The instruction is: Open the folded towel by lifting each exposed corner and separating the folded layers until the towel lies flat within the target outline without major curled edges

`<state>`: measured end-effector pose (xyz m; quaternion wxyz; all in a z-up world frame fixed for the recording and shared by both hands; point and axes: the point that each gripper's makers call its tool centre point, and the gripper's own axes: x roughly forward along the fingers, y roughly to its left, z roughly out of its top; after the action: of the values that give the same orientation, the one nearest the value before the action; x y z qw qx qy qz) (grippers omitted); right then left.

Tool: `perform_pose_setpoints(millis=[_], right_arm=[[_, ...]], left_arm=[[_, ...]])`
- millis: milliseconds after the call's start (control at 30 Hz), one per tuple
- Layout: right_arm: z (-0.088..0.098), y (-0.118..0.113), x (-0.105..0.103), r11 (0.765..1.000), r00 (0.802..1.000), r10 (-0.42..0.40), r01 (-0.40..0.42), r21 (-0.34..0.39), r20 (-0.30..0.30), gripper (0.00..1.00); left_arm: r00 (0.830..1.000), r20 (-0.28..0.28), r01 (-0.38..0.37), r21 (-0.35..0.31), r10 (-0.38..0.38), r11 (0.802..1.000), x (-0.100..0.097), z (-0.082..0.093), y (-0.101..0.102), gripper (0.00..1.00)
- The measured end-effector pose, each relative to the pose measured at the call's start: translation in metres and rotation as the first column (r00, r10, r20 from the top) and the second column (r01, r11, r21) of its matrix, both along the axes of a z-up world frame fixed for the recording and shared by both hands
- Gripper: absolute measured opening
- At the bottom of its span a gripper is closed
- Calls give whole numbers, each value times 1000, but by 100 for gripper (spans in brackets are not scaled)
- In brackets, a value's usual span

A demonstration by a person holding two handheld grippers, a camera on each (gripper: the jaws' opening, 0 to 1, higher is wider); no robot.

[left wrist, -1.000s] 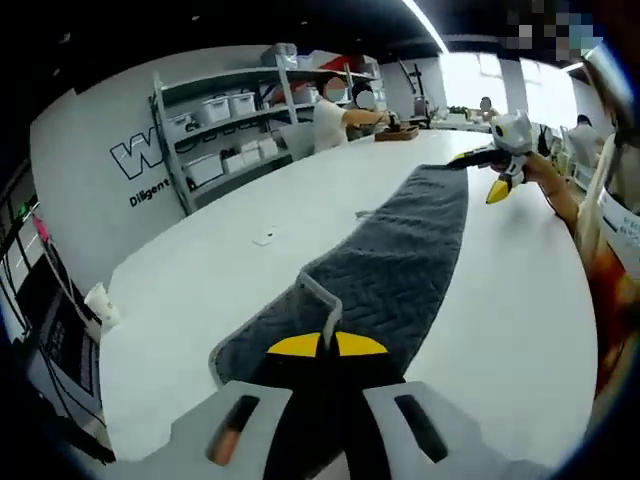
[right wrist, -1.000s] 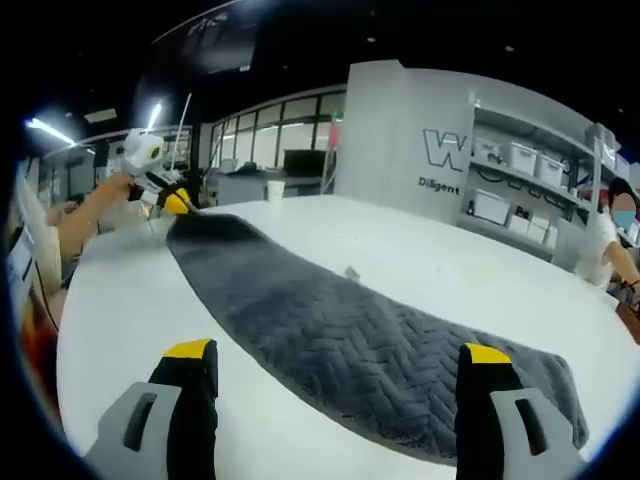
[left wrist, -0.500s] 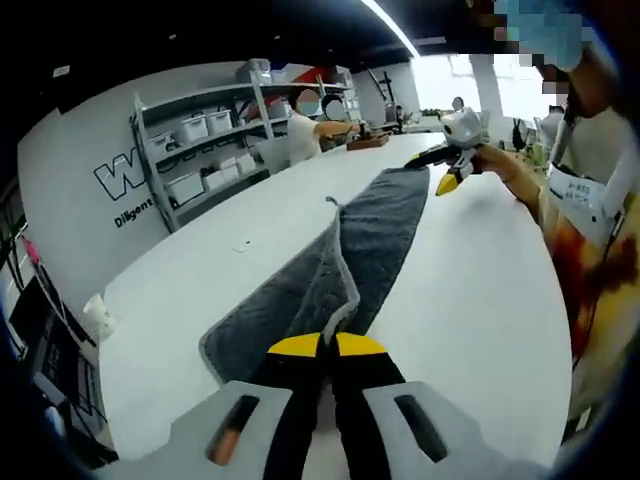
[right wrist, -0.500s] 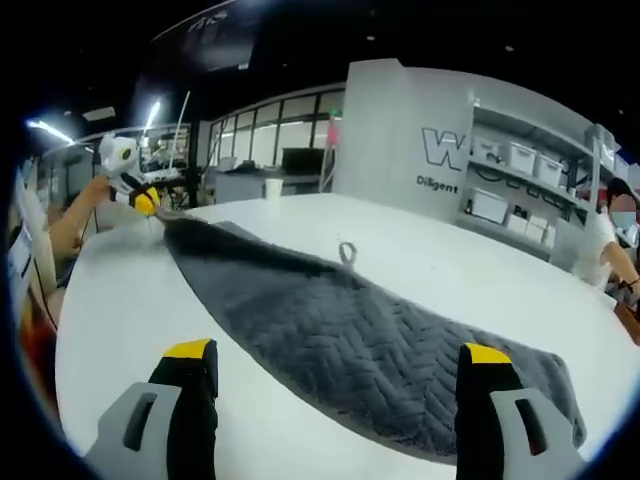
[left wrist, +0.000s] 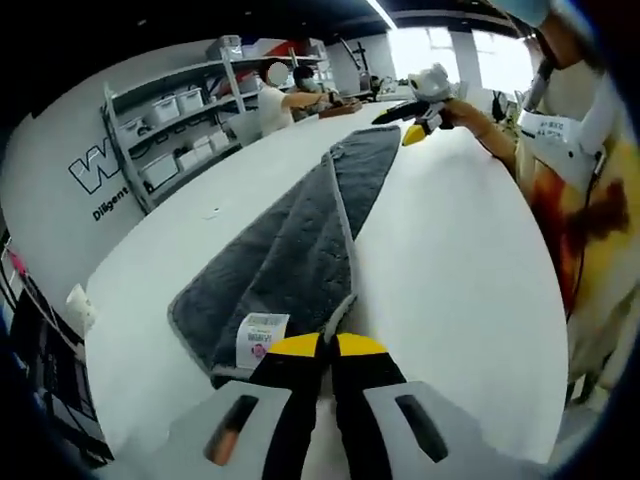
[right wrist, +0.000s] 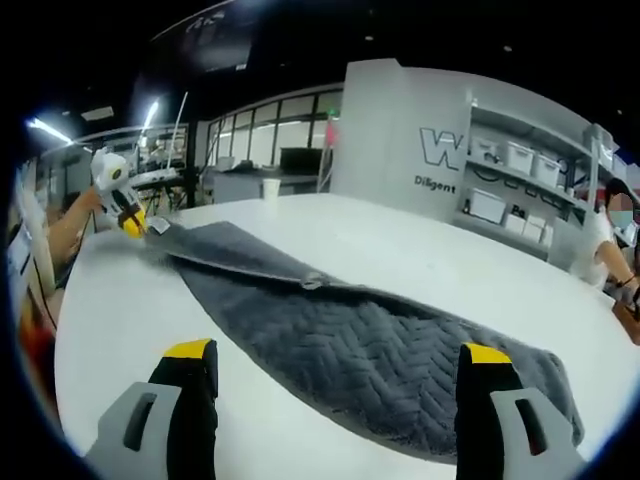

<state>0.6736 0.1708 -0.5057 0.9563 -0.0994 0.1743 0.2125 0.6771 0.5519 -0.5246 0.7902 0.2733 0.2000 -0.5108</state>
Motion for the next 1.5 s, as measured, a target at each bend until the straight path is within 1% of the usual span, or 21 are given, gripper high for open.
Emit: perform_pose_setpoints(millis=[33,133,167,267,433,500,567,600,667,700,800,833,900,967,1133,1233,1267,1400,1500], right_arm=[[0,-1,0,1000,1000,0,0,0,-4,99],[-1,-5,1,1000,1000,-6,6,-4,-8,99],[0,-5,1,1000,1000,-8,8,-1,-7,99],[0,-3,0,1000,1000,-7,7,6,-5,99],[0,0,-1,1000,1000,4,-4,4,-6,99],[0,1,-2,1000,1000,7,-7,3,-7,99],[0,1,-2,1000,1000,8,-8,4,-7,99],[0,0,-1,1000,1000,7,-7,2,-9,99],[-1,-1,-2,1000,1000,2,-2,-1,-15,99],[-2,-2,-2,1000,1000,1,-1,-2,-17,99],[-2,-3,-2,1000,1000,-4,4,-1,-18,99],[-2,-3,-2,1000,1000,-6,6,3,-17,99],[-2,-4,-2,1000,1000,-8,9,5,-18,99],[-2,-6,-1,1000,1000,-11,11,3,-20,99],[-3,-7,-1,1000,1000,-14,14,5,-22,99],[-3,-9,0,1000,1000,-19,19,5,-24,99],[-4,-10,0,1000,999,-19,20,5,-25,99],[-4,-16,1,999,999,-29,30,14,-28,99],[1,-23,1,999,999,-44,44,29,-14,99]], left_arm=[[1000,-11,-1,-9,1,1000,-1,0,0,3],[1000,-17,-3,-22,3,1000,-4,0,2,5],[1000,-23,-2,-26,1,1000,-5,0,2,7],[999,-45,17,-41,-18,999,-10,-1,1,19],[999,-36,35,-47,-36,998,-14,-1,-4,26],[999,-33,34,-71,-36,997,-14,2,-9,28],[999,-29,23,-117,-27,993,-12,8,-15,31],[999,-33,22,-163,-28,986,-12,15,-19,34],[999,-31,24,-248,-33,969,-11,27,-27,42],[999,-30,25,-278,-35,960,-10,32,-30,45],[999,6,40,-335,-41,941,-8,45,-36,55],[999,9,37,-341,-36,939,-6,46,-37,58],[1000,18,26,-355,-21,935,-1,49,-38,69],[1000,18,7,-359,-1,933,5,49,-39,82],[998,-4,-60,-335,62,940,19,38,-37,99],[996,-13,-91,-319,91,943,26,32,-36,100],[994,-24,-104,-323,102,941,30,30,-36,100],[993,-45,-118,-340,109,933,36,28,-37,100],[992,-53,-124,-348,112,929,41,27,-39,100]])
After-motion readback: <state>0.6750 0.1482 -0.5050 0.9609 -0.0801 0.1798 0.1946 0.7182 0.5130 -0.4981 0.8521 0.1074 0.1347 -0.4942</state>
